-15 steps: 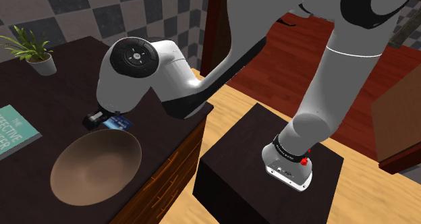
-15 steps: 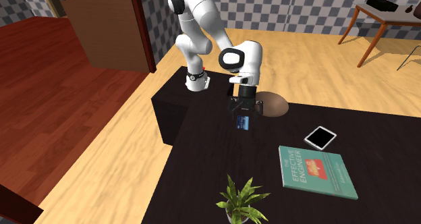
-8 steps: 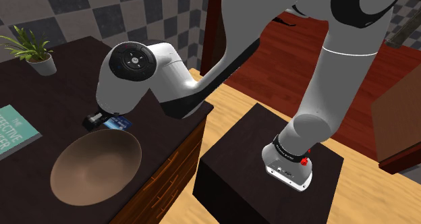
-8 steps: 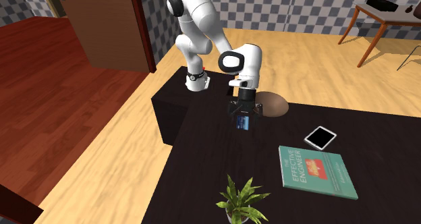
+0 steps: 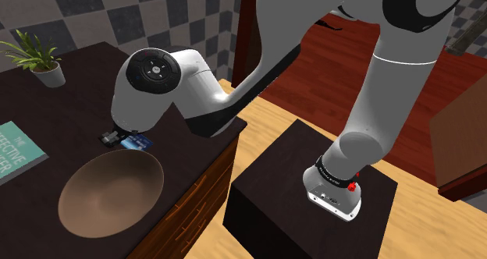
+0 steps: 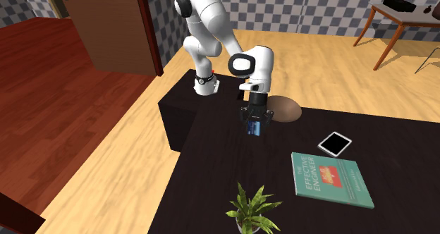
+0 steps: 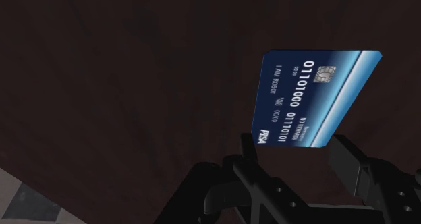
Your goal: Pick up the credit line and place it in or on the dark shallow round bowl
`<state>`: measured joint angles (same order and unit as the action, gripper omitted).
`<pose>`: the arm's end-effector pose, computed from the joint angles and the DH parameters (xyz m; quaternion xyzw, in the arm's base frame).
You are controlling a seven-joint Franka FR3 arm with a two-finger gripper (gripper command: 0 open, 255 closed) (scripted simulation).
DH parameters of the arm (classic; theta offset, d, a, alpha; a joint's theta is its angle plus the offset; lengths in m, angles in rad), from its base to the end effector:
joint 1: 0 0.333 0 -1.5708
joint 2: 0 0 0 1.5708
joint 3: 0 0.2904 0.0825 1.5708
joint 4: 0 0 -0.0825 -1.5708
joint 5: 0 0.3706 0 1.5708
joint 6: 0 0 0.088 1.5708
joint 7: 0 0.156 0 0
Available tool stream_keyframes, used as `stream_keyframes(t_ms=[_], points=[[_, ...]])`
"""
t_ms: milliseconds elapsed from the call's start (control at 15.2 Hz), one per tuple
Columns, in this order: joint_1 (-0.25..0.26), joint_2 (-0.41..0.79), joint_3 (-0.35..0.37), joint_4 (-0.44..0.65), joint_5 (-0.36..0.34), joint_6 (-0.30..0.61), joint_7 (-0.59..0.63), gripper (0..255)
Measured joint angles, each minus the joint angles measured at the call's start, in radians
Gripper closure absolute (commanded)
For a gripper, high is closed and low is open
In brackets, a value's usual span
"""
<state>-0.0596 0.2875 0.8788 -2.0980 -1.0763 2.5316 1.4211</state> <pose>0.4230 0.4234 0.2974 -0.9545 -0.0782 -0.2870 0.0216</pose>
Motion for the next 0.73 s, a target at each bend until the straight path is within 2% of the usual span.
stream_keyframes(t_ms=[330, 726], points=[[-0.003, -0.004, 0.003, 0.001, 0.008, -0.001, -0.007, 255], [-0.046, -0.062, 0.047, 0.006, 0.115, -0.013, -0.095, 255]])
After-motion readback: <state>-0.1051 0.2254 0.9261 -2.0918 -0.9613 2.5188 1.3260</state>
